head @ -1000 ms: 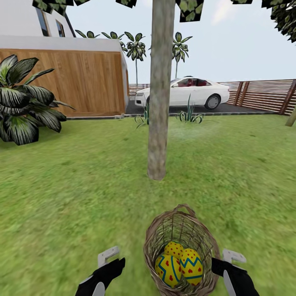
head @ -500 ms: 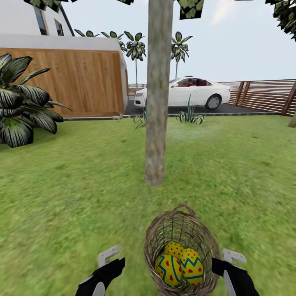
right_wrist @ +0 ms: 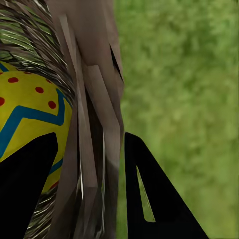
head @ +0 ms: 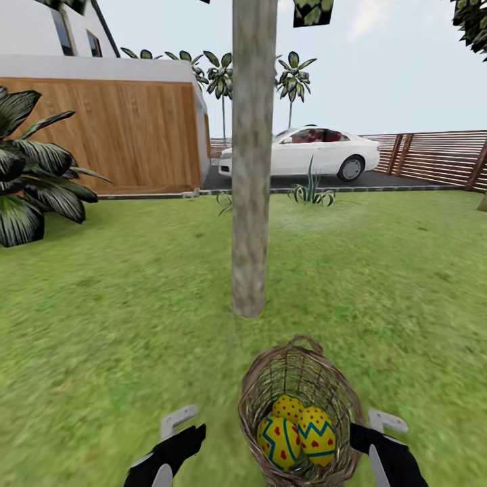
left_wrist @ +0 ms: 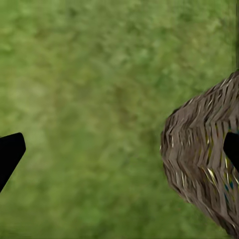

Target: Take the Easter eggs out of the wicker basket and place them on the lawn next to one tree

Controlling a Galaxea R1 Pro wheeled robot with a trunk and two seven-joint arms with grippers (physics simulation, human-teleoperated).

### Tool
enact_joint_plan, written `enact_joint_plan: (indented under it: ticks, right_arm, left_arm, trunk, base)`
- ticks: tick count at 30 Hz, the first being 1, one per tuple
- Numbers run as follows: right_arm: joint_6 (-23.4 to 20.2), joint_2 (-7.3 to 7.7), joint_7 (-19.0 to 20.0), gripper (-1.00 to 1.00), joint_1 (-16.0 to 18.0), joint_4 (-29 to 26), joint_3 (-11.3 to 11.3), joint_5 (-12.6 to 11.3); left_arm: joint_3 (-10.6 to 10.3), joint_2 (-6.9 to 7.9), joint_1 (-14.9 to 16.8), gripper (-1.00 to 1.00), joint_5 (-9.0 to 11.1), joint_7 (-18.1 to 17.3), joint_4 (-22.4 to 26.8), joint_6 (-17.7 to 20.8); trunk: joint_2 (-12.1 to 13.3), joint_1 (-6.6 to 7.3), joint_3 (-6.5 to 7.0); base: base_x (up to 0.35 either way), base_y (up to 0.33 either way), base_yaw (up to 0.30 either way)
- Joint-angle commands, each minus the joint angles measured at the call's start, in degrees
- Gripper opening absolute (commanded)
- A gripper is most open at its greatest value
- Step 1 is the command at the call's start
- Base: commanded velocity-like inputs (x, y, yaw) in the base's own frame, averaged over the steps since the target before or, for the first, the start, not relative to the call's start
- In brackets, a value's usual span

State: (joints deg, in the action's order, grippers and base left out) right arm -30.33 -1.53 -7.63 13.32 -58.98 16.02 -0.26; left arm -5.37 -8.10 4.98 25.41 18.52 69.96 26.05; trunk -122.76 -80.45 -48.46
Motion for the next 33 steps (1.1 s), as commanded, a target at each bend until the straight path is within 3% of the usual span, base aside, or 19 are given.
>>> enact_joint_plan:
  ticks: [1, 21, 33]
  right_arm:
    - [-0.2, -0.05, -0.1, -1.0, 0.0, -0.1, 0.1, -0.3]
    - [-0.2, 0.0, -0.1, -1.0, 0.0, -0.1, 0.1, -0.3]
    - [-0.2, -0.03, -0.1, -1.0, 0.0, -0.1, 0.1, -0.3]
  left_arm:
    - [-0.1, 0.01, 0.0, 1.0, 0.6, 0.5, 0.1, 0.1]
    - [0.0, 0.01, 0.0, 1.0, 0.6, 0.6, 0.1, 0.1]
    - [0.0, 0.01, 0.0, 1.0, 0.7, 0.6, 0.1, 0.1]
  trunk:
    - [0.0, -0.02, -0.06]
    - [0.0, -0.02, -0.06]
    - [0.0, -0.02, -0.06]
  base:
    - [0.326, -0.155, 0.0]
    - [0.326, -0.15, 0.0]
    - [0.326, -0.023, 0.0]
